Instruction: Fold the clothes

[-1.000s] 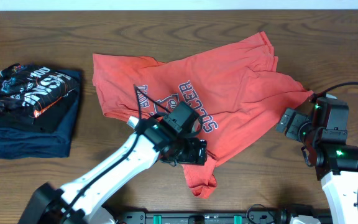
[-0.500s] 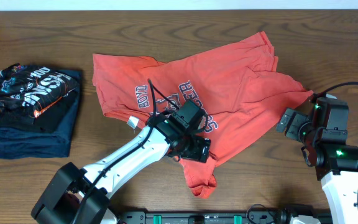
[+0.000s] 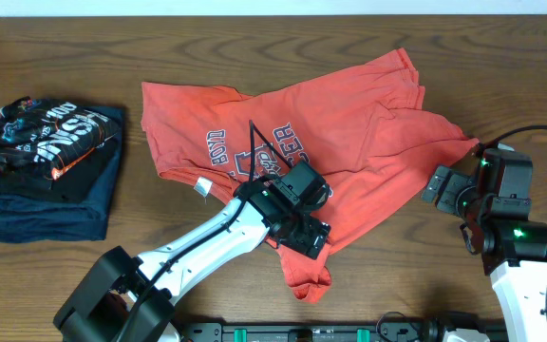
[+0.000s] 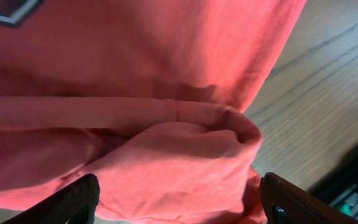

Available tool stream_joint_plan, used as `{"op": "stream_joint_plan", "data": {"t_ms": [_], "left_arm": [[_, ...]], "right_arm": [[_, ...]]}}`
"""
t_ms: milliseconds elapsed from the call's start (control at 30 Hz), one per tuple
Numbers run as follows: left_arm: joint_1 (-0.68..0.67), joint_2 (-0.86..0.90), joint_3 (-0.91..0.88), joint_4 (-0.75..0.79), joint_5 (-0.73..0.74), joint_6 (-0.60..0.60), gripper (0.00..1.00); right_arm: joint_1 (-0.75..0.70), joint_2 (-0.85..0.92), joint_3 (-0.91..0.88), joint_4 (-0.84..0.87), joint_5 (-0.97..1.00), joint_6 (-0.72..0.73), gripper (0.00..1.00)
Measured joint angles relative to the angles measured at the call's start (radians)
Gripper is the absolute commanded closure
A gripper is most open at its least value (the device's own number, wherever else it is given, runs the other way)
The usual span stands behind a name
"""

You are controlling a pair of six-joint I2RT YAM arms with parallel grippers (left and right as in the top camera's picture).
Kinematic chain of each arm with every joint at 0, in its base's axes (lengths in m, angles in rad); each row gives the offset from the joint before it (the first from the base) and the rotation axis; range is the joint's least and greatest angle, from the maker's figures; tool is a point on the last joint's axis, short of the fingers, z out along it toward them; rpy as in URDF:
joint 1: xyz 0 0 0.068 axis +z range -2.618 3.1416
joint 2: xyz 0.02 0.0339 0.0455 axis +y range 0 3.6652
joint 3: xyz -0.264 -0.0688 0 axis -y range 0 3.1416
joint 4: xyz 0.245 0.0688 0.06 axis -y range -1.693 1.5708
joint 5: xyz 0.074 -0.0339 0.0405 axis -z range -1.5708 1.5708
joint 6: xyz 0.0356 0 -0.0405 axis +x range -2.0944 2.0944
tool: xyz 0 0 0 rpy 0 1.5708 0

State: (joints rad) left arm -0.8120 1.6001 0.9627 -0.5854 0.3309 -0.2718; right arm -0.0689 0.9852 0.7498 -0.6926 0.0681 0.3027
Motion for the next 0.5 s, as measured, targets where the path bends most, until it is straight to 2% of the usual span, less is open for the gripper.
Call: {"op": "stream_joint_plan", "data": {"t_ms": [267, 333, 367, 400, 433, 500], "left_arm": [[-0.002, 0.042, 0.000, 0.033, -0.027, 0.018, 0.16], [-0.004, 0.072, 0.000, 0.037, -0.025, 0.018, 0.22], [-0.005, 0.084, 0.000, 0.037, -0.023, 0.019, 0.28], [-0.008, 0.097, 0.000, 0.037, -0.020, 0.018, 0.39], [-0.013, 0.108, 0.000, 0.036, -0.016, 0.019, 0.60], [-0.018, 0.113, 0.000, 0.030, -0.013, 0.019, 0.86]], "right_arm": [[0.000, 0.006, 0.000, -0.002, 0.000, 0.000, 0.01], [0.000, 0.006, 0.000, -0.002, 0.000, 0.000, 0.01], [0.000, 0.006, 0.000, -0.002, 0.000, 0.000, 0.01], [0.000, 0.006, 0.000, -0.002, 0.000, 0.000, 0.01], [0.000, 0.006, 0.000, -0.002, 0.000, 0.000, 0.01], [0.000, 0.006, 0.000, -0.002, 0.000, 0.000, 0.01]]}}
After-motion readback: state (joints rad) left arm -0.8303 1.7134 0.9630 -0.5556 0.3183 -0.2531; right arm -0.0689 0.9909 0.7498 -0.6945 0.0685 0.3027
